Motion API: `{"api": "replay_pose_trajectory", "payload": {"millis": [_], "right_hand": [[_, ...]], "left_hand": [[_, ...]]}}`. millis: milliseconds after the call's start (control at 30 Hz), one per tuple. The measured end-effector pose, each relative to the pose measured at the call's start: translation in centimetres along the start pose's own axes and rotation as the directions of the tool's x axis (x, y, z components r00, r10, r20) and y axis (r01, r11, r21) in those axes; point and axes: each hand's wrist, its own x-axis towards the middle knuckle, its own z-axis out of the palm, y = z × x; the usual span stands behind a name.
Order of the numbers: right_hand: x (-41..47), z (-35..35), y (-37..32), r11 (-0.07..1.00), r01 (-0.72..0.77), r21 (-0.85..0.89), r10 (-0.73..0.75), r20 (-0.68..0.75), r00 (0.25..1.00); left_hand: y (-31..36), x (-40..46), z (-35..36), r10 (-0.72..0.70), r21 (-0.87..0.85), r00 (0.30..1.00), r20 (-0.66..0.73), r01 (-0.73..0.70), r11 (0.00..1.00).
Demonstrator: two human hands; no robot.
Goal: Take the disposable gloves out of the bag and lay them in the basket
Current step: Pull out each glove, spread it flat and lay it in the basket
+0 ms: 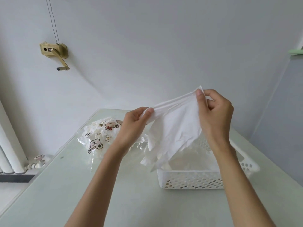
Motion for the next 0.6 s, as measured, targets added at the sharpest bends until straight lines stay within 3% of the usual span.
{"api": "replay_pose_trajectory", "payload": {"millis": [200, 333, 467, 600], "right_hand": [[1.8, -1.8, 0.8, 0.918, 0.278, -0.282, -0.315, -0.095, 0.944], [2.1, -2.6, 0.9, 0.895, 0.328, -0.301, -0.357, -0.047, 0.933], [0.5, -1.4, -1.5, 0.968, 0.244, -0.052, -0.248, -0.090, 0.965], [-0.5, 0.4, -3.9, 0.934, -0.086, 0.347, 0.114, -0.062, 0.992]], "left_hand": [[1.5, 0.6, 0.7, -0.084, -0.038, 0.994, -0.069, 0.082, 0.996], [2.6, 0.4, 0.4, -0.066, -0.037, 0.991, -0.114, 0.062, 0.997], [3.7, 0.5, 0.4, 0.042, -0.060, 0.954, -0.296, -0.063, 0.996], [4.6, 1.1, 2.2, 0.226, 0.145, 0.769, -0.597, -0.174, 0.974]]}}
